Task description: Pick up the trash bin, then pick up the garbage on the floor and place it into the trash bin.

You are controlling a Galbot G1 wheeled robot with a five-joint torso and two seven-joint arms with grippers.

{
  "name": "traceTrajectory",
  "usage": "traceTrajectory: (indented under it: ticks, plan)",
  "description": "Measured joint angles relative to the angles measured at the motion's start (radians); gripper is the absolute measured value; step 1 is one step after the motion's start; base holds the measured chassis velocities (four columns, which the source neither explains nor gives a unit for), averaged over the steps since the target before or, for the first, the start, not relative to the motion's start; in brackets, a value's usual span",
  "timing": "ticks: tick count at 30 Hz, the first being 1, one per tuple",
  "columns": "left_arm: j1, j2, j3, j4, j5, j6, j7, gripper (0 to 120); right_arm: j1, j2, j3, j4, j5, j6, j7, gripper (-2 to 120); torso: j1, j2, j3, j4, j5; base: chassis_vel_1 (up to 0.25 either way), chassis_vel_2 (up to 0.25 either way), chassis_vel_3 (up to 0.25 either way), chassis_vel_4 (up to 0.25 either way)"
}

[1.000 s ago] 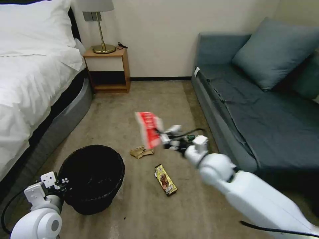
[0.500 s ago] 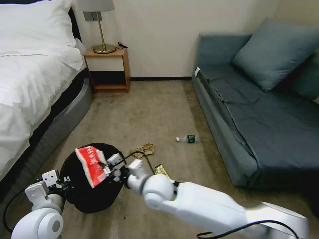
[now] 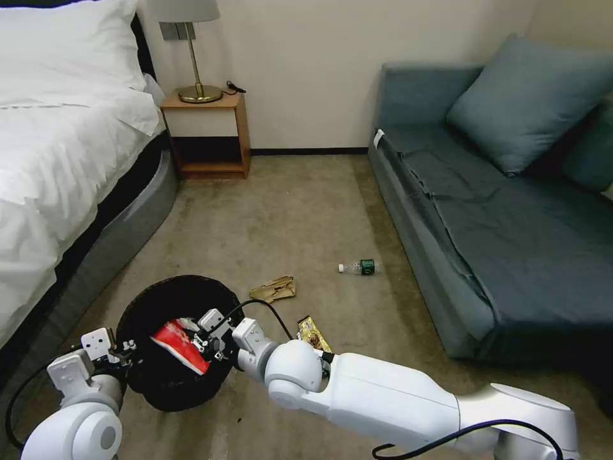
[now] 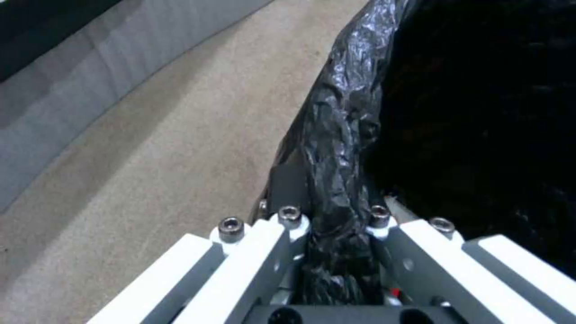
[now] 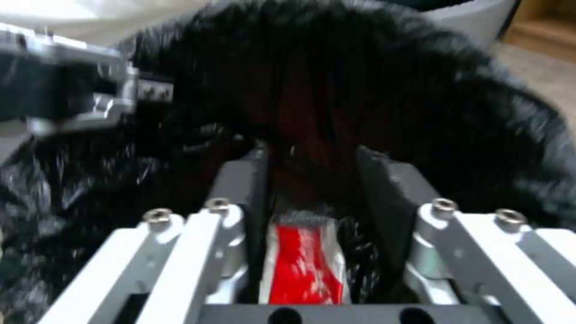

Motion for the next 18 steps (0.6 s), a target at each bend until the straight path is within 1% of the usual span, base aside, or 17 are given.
traceTrajectory:
  ticks: [1, 2, 3, 5, 6, 7, 9, 10, 11, 12, 13, 14, 15, 16, 18]
  plan:
    - [0.000, 0.000, 0.000, 0.000, 0.000, 0.000, 0.000, 4, 0.000, 0.001, 0.006, 0.005, -0.001, 0.002, 0.001, 46, 0.000, 0.000, 0.000, 0.0000, 0.0000, 0.000, 0.000, 0.000, 0.000]
    - [0.000, 0.001, -0.002, 0.001, 0.000, -0.002, 0.000, 4, -0.002, 0.006, 0.046, 0.027, 0.003, 0.005, 0.003, 53, 0.000, 0.000, 0.000, 0.0000, 0.0000, 0.000, 0.000, 0.000, 0.000]
    - [0.000, 0.001, -0.002, 0.001, 0.000, -0.002, 0.000, 4, -0.002, 0.006, 0.046, 0.027, 0.003, 0.005, 0.003, 53, 0.000, 0.000, 0.000, 0.0000, 0.0000, 0.000, 0.000, 0.000, 0.000]
    - [0.000, 0.004, -0.005, 0.012, -0.001, -0.003, 0.001, 4, -0.001, 0.013, 0.121, 0.065, 0.022, -0.009, 0.011, 63, 0.000, 0.000, 0.000, 0.0001, 0.0002, 0.000, 0.000, 0.000, 0.000]
    - [0.000, 0.004, -0.005, 0.012, -0.001, -0.003, 0.001, 4, -0.001, 0.013, 0.121, 0.065, 0.022, -0.009, 0.011, 63, 0.000, 0.000, 0.000, 0.0001, 0.0002, 0.000, 0.000, 0.000, 0.000]
    - [0.000, 0.006, -0.009, 0.019, -0.001, -0.005, 0.002, 4, 0.004, 0.008, 0.169, 0.079, 0.025, -0.023, 0.013, 68, 0.000, 0.000, 0.000, 0.0003, 0.0001, 0.000, 0.000, 0.000, 0.000]
    - [0.000, 0.011, -0.019, 0.023, -0.001, -0.006, 0.003, 4, 0.021, -0.031, 0.257, 0.086, 0.025, -0.052, 0.020, 79, 0.000, 0.000, 0.000, 0.0004, 0.0001, 0.000, 0.000, 0.000, 0.000]
    - [0.000, 0.011, -0.019, 0.023, -0.001, -0.006, 0.003, 4, 0.021, -0.031, 0.257, 0.086, 0.025, -0.052, 0.020, 79, 0.000, 0.000, 0.000, 0.0004, 0.0001, 0.000, 0.000, 0.000, 0.000]
    - [0.001, 0.013, -0.023, 0.024, -0.002, -0.007, 0.004, 4, 0.024, -0.063, 0.287, 0.080, 0.028, -0.065, 0.025, 82, 0.000, 0.000, 0.000, 0.0004, 0.0003, 0.000, 0.000, 0.000, 0.000]
    - [0.002, 0.017, -0.027, 0.027, -0.004, -0.010, 0.006, 4, 0.023, -0.124, 0.316, 0.061, 0.031, -0.082, 0.027, 88, 0.000, 0.000, 0.000, 0.0003, 0.0004, 0.000, 0.000, 0.000, 0.000]
    - [0.002, 0.019, -0.029, 0.030, -0.004, -0.011, 0.007, 4, 0.017, -0.160, 0.328, 0.044, 0.027, -0.087, 0.026, 92, 0.000, 0.000, 0.000, -0.0001, 0.0002, 0.000, 0.000, 0.000, 0.000]
    - [0.002, 0.020, -0.030, 0.032, -0.004, -0.012, 0.007, 4, 0.012, -0.177, 0.332, 0.035, 0.023, -0.088, 0.024, 93, 0.000, 0.000, 0.000, -0.0002, 0.0003, 0.000, 0.000, 0.000, 0.000]
    - [0.001, 0.022, -0.031, 0.036, -0.004, -0.013, 0.008, 4, -0.014, -0.226, 0.342, -0.015, -0.009, -0.086, 0.004, 98, 0.000, 0.000, 0.000, -0.0006, 0.0004, 0.000, 0.000, 0.000, 0.000]
    - [0.001, 0.022, -0.031, 0.036, -0.004, -0.013, 0.008, 4, -0.014, -0.226, 0.342, -0.015, -0.009, -0.086, 0.004, 98, 0.000, 0.000, 0.000, -0.0006, 0.0004, 0.000, 0.000, 0.000, 0.000]
    - [0.000, 0.022, -0.031, 0.040, -0.004, -0.014, 0.010, 4, -0.059, -0.259, 0.355, -0.113, -0.052, -0.070, -0.036, 99, 0.000, 0.000, 0.000, -0.0005, 0.0005, 0.000, 0.000, 0.000, 0.000]
